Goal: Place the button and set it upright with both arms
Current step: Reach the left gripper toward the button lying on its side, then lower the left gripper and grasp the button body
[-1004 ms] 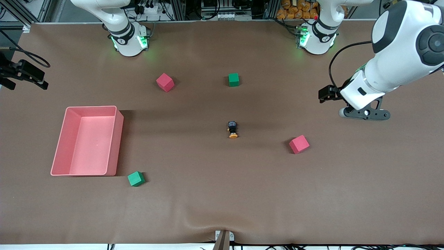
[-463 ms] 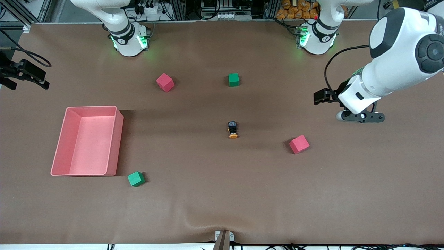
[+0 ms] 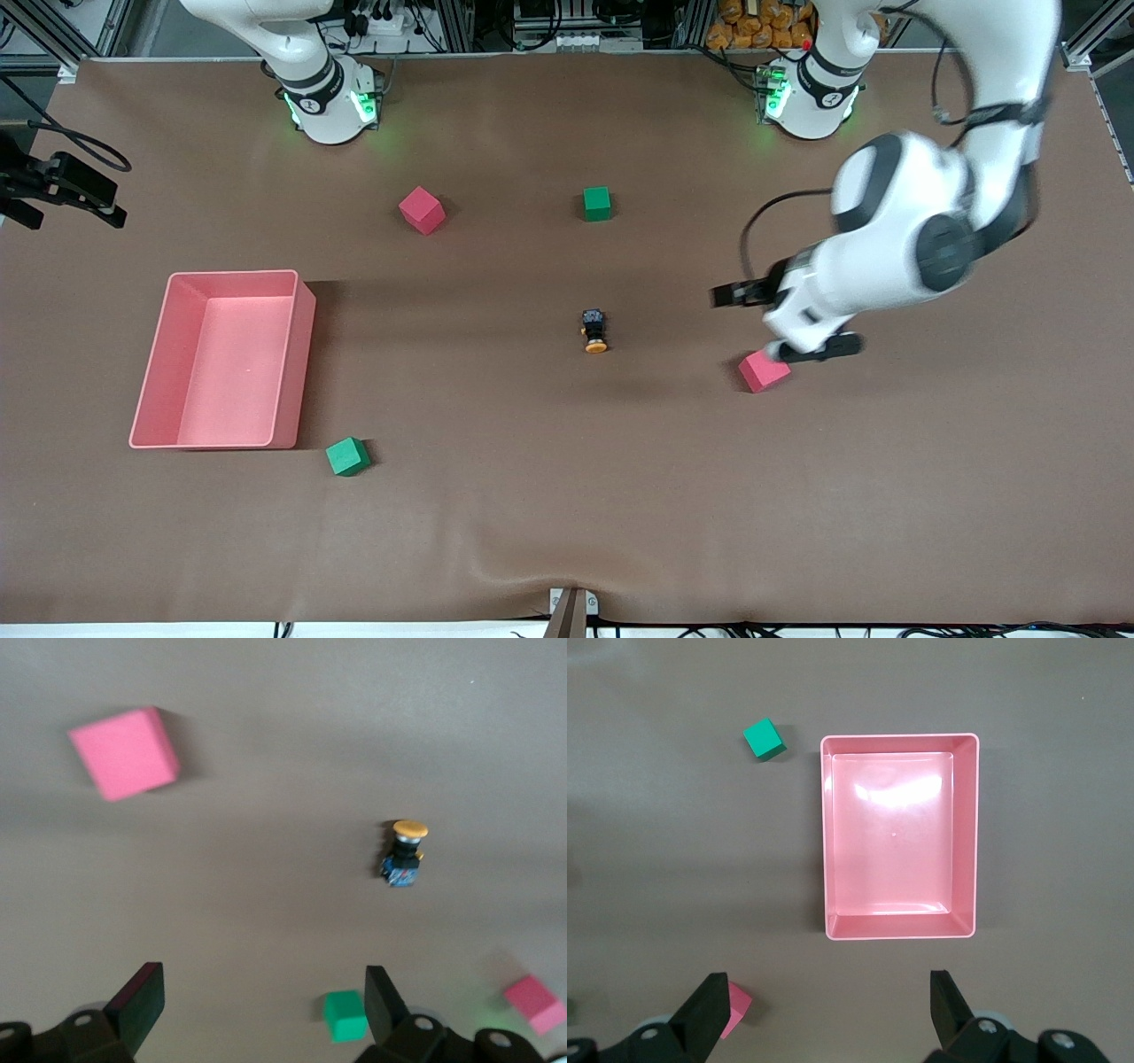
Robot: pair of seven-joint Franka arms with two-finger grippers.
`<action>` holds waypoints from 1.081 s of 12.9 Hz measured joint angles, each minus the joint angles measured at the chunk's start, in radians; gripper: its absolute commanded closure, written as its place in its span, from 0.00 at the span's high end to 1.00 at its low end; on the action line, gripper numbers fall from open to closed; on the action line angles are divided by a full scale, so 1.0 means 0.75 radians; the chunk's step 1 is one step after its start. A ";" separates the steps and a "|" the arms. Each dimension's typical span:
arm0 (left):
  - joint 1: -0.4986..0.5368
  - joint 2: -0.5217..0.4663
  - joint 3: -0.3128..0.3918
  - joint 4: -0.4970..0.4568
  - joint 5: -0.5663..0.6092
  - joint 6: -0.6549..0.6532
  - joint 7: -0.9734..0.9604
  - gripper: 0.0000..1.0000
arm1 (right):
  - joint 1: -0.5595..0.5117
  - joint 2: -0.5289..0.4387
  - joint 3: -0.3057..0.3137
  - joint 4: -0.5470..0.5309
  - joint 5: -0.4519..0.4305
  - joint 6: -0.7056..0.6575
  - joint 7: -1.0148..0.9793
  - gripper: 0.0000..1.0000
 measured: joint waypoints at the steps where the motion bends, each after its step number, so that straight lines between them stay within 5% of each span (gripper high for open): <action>1: -0.045 0.072 -0.001 0.050 0.000 0.009 -0.060 1.00 | -0.006 0.000 0.002 0.000 0.000 0.000 0.000 1.00; 6: -0.205 0.389 -0.002 0.282 0.000 0.133 -0.214 1.00 | -0.035 0.001 0.029 0.000 0.001 -0.001 -0.002 1.00; 14: -0.340 0.545 0.002 0.318 0.000 0.237 -0.172 1.00 | -0.035 0.001 0.031 0.000 0.001 -0.001 -0.003 1.00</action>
